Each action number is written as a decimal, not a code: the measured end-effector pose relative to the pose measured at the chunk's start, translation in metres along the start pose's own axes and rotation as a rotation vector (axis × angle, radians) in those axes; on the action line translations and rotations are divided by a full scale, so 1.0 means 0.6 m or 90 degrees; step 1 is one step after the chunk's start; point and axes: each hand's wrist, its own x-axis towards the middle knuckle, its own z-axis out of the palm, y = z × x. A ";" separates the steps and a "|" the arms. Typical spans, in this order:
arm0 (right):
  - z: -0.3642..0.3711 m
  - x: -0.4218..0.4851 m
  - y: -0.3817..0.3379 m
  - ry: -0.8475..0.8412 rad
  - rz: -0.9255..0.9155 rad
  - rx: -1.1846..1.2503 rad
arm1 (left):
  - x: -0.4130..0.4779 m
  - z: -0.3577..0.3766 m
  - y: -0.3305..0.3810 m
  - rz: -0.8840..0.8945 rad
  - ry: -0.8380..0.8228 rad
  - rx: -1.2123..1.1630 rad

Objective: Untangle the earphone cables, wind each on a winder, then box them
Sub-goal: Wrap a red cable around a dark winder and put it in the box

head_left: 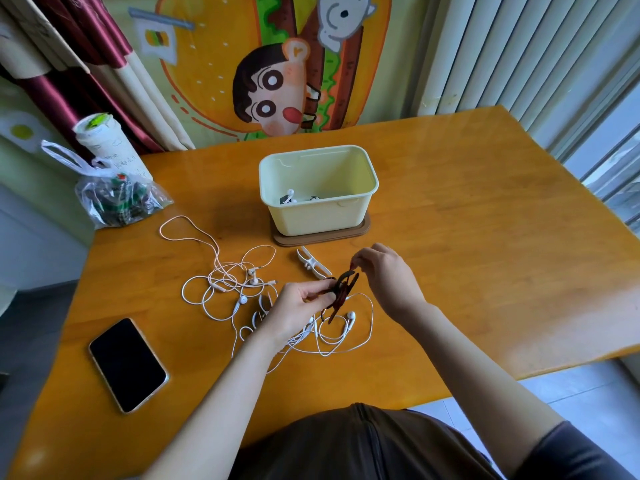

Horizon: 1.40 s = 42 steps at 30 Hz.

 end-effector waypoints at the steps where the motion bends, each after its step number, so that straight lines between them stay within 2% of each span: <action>1: 0.004 -0.002 0.002 -0.007 0.016 0.017 | -0.001 0.002 0.003 0.001 -0.009 -0.031; 6: 0.023 -0.012 0.009 -0.057 0.074 0.094 | 0.006 0.009 0.007 -0.022 0.065 -0.217; 14: 0.052 -0.033 -0.020 -0.098 0.045 0.158 | 0.012 0.019 0.012 -0.095 0.116 -0.525; 21: 0.057 -0.042 -0.037 -0.150 -0.001 0.106 | 0.022 0.014 0.017 -0.082 0.238 -0.582; 25: 0.047 -0.044 -0.042 -0.149 -0.016 0.060 | 0.026 0.012 0.017 -0.072 0.329 -0.458; 30: 0.041 -0.049 -0.049 -0.152 -0.044 0.016 | 0.020 0.014 0.004 0.008 0.364 -0.017; 32: 0.037 -0.048 -0.050 -0.145 -0.054 -0.006 | 0.016 0.014 -0.001 0.030 0.367 0.089; 37: 0.015 -0.033 -0.030 -0.069 -0.073 -0.058 | 0.007 0.012 -0.009 0.031 0.319 0.240; 42: -0.013 -0.009 -0.017 -0.019 -0.011 -0.067 | 0.001 0.019 -0.005 0.018 0.248 0.257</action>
